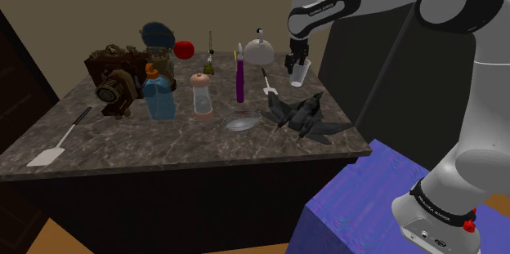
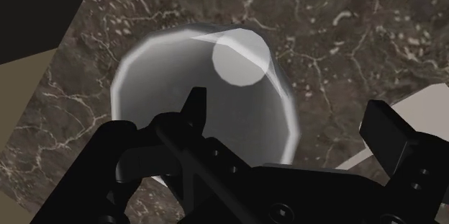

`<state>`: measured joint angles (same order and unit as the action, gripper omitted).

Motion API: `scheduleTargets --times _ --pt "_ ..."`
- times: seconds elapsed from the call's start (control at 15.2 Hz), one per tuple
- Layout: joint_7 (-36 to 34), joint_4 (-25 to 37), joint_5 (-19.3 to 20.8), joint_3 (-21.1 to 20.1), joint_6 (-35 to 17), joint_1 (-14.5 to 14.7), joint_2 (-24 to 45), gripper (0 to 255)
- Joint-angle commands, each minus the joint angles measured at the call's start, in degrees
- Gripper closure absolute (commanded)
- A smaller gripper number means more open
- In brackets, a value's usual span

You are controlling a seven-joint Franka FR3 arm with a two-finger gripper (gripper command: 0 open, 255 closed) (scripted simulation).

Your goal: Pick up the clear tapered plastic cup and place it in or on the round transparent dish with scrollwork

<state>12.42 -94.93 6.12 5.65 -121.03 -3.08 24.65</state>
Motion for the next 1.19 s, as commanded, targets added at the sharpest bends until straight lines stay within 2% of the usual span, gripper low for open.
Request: scheduleTargets --times 0.0,0.33,0.4,1.12 --pt "-0.02 -0.09 0.00 0.00 -0.27 -0.01 0.14 0" --pt "-0.01 -0.09 0.00 0.00 -0.26 -0.01 0.14 0" --pt "-0.01 -0.09 0.00 0.00 -0.26 -0.01 0.14 255" --pt "0.12 0.60 -0.02 0.00 1.01 0.01 -0.45 255"
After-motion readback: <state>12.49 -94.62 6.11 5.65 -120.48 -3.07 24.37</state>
